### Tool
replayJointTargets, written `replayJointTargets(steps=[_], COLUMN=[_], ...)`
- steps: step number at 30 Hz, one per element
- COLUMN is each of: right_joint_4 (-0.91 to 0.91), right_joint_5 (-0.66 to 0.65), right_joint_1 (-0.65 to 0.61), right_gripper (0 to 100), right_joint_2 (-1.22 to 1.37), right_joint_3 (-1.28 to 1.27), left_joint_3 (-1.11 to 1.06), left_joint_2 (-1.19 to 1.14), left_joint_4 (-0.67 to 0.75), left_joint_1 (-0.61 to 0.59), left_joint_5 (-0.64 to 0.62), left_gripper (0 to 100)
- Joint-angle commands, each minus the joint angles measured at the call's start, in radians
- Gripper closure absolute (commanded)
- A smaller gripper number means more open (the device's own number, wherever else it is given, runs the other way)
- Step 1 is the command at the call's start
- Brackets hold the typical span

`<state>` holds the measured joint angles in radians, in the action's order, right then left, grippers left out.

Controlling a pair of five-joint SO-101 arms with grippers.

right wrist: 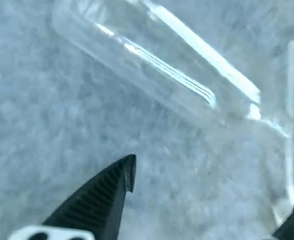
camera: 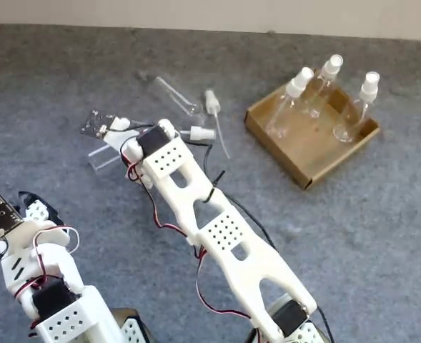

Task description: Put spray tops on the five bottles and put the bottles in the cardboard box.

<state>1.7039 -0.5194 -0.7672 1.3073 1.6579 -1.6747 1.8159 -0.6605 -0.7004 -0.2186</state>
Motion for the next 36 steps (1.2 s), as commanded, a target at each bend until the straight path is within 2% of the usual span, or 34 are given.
replayJointTargets(steps=[1,3,8,12,14,19,22,36], right_joint_4=[0.064,0.065,0.065,0.065,0.065,0.067,0.067,0.07], right_joint_5=[-0.002,0.012,0.222,0.308,0.325,0.328,0.328,0.328], right_joint_1=[0.048,0.07,0.111,0.145,0.162,0.185,0.193,0.363], right_gripper=[55.7,55.7,55.9,57.2,62.8,86.3,96.2,97.9], right_joint_2=[-0.151,-0.177,-0.228,-0.257,-0.277,-0.355,-0.429,-0.846], right_joint_3=[0.12,0.12,0.12,0.12,0.12,0.12,0.12,0.117], left_joint_3=[-0.019,-0.019,-0.019,-0.019,-0.019,-0.019,-0.019,-0.019], left_joint_2=[0.004,0.004,0.004,0.004,0.004,0.004,0.004,0.002], left_joint_4=[-0.003,-0.003,-0.003,-0.003,-0.003,-0.003,-0.003,-0.003], left_joint_1=[-0.007,-0.007,-0.007,-0.007,-0.007,-0.007,-0.007,0.025], left_joint_5=[0.012,0.012,0.012,0.012,0.012,0.012,0.012,0.014], left_gripper=[99,99,99,99,99,99,99,99])
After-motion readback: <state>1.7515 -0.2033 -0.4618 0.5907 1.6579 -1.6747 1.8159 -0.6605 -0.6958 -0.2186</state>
